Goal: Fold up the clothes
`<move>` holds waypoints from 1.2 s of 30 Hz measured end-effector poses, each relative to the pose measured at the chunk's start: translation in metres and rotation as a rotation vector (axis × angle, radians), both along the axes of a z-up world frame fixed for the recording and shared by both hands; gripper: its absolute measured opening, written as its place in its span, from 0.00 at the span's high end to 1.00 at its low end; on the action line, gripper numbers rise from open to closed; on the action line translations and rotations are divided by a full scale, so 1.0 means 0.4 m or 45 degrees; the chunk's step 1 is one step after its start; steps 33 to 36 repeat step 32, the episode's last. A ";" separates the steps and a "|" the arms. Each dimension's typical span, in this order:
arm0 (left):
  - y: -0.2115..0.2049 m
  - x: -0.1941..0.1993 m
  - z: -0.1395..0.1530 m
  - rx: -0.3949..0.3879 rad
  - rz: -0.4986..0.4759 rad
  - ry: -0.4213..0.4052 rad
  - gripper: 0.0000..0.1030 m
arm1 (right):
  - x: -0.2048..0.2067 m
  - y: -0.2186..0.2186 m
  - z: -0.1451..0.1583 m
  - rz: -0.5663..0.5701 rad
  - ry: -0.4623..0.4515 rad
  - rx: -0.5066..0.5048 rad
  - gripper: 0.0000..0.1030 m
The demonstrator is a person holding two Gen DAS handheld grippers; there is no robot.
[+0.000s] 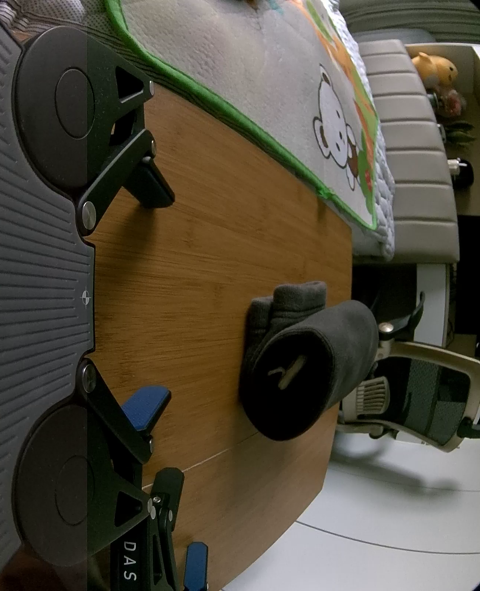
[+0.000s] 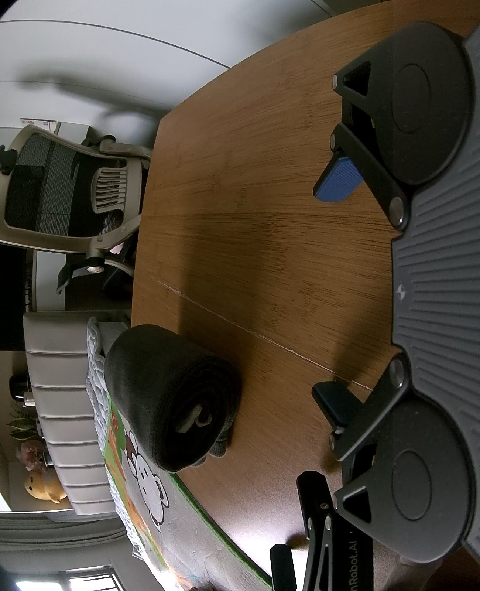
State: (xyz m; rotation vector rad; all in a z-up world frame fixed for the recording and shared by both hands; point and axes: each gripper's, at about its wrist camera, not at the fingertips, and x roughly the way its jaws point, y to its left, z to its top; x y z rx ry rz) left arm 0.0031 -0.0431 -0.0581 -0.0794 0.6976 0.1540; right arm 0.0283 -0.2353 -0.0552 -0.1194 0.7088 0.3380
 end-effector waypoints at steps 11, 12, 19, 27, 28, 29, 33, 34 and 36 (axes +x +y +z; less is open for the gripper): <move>-0.005 0.005 -0.001 0.032 -0.007 0.021 0.00 | 0.000 -0.001 0.000 0.001 0.001 0.003 0.00; -0.005 0.004 0.000 0.032 -0.009 0.021 0.00 | 0.000 0.000 0.000 0.001 0.001 0.003 0.00; -0.004 0.005 0.001 0.034 -0.021 0.027 0.00 | 0.002 0.001 0.001 0.010 0.002 0.003 0.00; -0.003 0.014 0.005 0.031 -0.048 0.048 0.00 | 0.011 -0.001 0.002 0.041 0.010 0.002 0.00; -0.003 0.017 0.005 0.030 -0.050 0.051 0.00 | 0.013 -0.003 0.003 0.051 0.010 0.003 0.00; -0.004 0.019 0.005 0.029 -0.051 0.052 0.00 | 0.016 -0.004 0.003 0.062 0.011 0.004 0.00; -0.005 0.023 0.008 0.023 -0.050 0.055 0.00 | 0.024 -0.007 0.004 0.112 0.016 0.002 0.00; -0.005 0.023 0.008 0.023 -0.050 0.055 0.00 | 0.024 -0.007 0.004 0.112 0.016 0.002 0.00; -0.005 0.023 0.008 0.023 -0.050 0.055 0.00 | 0.024 -0.007 0.004 0.112 0.016 0.002 0.00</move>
